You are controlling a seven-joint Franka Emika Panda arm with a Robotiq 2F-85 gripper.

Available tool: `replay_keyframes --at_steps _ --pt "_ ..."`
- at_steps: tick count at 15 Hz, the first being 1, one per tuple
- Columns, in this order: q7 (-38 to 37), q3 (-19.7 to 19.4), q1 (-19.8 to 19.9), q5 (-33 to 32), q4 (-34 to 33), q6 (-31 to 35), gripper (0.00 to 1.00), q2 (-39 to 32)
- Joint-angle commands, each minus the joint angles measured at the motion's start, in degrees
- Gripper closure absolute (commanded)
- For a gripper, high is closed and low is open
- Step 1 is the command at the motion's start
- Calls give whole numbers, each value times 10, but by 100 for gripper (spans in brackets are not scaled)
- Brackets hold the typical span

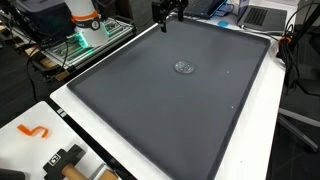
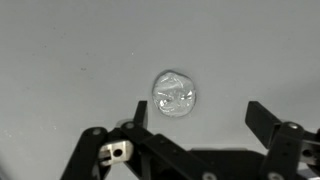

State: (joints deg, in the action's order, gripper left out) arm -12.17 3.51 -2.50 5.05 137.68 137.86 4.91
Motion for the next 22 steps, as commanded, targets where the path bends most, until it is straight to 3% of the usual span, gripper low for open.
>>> replay_keyframes --at_steps 1,6,17,22 --pt "13 6 -5 -29 -19 -33 0 6" --pt "32 10 -7 -61 -40 -31 0 -3" --pt "44 9 -9 -50 -43 -24 0 -2" --pt "-133 11 -4 -51 -85 -24 0 -59"
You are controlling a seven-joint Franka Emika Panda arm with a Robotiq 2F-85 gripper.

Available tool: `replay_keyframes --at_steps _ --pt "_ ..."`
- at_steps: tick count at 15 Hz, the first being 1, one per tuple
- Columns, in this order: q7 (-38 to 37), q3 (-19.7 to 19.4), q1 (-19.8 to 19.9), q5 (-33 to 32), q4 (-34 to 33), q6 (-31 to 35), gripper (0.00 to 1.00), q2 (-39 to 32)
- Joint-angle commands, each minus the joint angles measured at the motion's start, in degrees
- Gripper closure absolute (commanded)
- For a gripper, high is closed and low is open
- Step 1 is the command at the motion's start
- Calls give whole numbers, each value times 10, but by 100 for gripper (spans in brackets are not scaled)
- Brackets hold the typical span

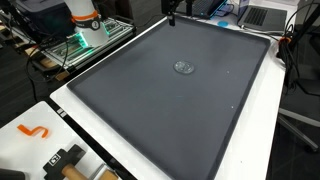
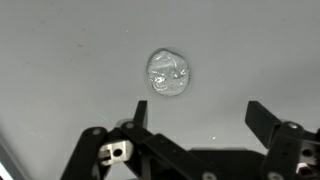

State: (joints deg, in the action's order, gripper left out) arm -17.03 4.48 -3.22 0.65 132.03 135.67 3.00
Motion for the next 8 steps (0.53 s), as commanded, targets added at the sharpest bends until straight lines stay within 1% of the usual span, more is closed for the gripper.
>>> replay_keyframes --at_steps 1,4,8 --pt "-119 -1 3 -12 -35 -1 0 -51" --pt "-225 -8 -4 -28 -53 2 0 -85" --pt "-351 -21 -13 -23 -66 3 0 -121"
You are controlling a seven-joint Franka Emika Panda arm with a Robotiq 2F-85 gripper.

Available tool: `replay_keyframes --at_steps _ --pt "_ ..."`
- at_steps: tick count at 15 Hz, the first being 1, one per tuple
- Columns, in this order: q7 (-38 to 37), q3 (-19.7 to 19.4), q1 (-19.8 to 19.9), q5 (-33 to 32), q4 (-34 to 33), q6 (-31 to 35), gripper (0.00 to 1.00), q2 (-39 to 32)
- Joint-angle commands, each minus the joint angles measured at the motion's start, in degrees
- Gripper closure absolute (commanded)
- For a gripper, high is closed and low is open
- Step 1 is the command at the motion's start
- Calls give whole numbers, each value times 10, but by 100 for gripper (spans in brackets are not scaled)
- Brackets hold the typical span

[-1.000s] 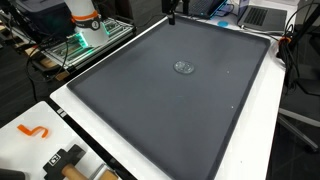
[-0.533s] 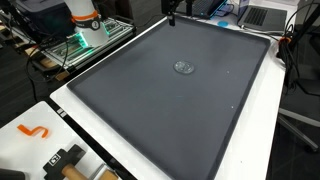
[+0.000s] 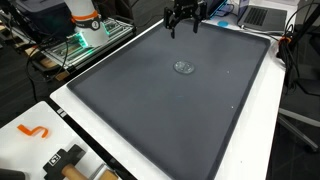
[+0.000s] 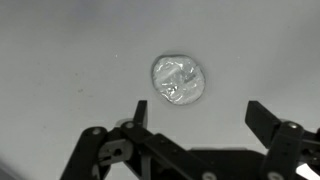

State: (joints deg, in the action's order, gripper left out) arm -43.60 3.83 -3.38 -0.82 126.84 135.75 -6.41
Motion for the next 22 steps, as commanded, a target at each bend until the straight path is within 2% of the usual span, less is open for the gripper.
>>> replay_keyframes --at_steps 1,6,10,16,22 --pt "-116 -17 -14 -4 -16 4 0 -35" --pt "-261 -31 -23 13 -16 27 0 -66" --pt "-327 -33 -27 21 -8 68 0 -84" --pt "-362 -40 -32 37 2 156 0 -118" --pt "-392 -50 -36 60 -3 159 0 -145"
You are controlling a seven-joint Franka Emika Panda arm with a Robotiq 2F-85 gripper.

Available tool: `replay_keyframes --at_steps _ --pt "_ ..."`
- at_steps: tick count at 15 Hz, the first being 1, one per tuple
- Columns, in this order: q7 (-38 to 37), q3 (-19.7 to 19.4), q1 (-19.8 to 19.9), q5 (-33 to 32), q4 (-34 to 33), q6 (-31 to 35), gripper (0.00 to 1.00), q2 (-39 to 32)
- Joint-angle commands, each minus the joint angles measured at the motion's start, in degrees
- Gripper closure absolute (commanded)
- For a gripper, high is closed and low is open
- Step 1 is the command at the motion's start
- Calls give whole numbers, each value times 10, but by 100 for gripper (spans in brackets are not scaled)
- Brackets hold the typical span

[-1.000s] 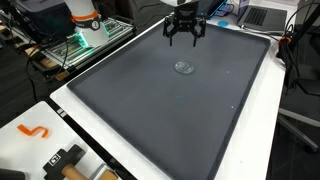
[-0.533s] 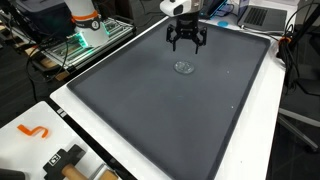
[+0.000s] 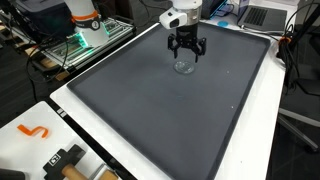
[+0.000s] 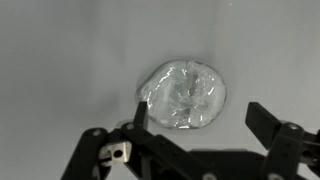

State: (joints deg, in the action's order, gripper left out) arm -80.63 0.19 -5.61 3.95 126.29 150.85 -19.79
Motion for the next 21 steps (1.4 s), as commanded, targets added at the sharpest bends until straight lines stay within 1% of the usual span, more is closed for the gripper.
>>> replay_keyframes --at_steps 1,7,9,11,12,13,16,18,19,20,21 --pt "-24 -14 -14 16 2 7 0 -14" --pt "-32 -16 -19 26 -2 8 0 -28" --pt "-34 -17 -20 27 -4 7 5 -31" --pt "-35 -18 -21 28 -5 8 7 -34" --pt "-35 -18 -21 28 -5 9 5 -35" --pt "-36 -19 -22 27 -5 10 7 -36" --pt "-37 -22 -22 26 -7 13 7 -38" --pt "-36 -23 -23 25 -8 13 9 -40" --pt "-35 -22 -22 26 -9 13 22 -40" --pt "-35 -22 -22 27 -10 13 29 -41" --pt "-35 -22 -22 26 -10 13 41 -41"
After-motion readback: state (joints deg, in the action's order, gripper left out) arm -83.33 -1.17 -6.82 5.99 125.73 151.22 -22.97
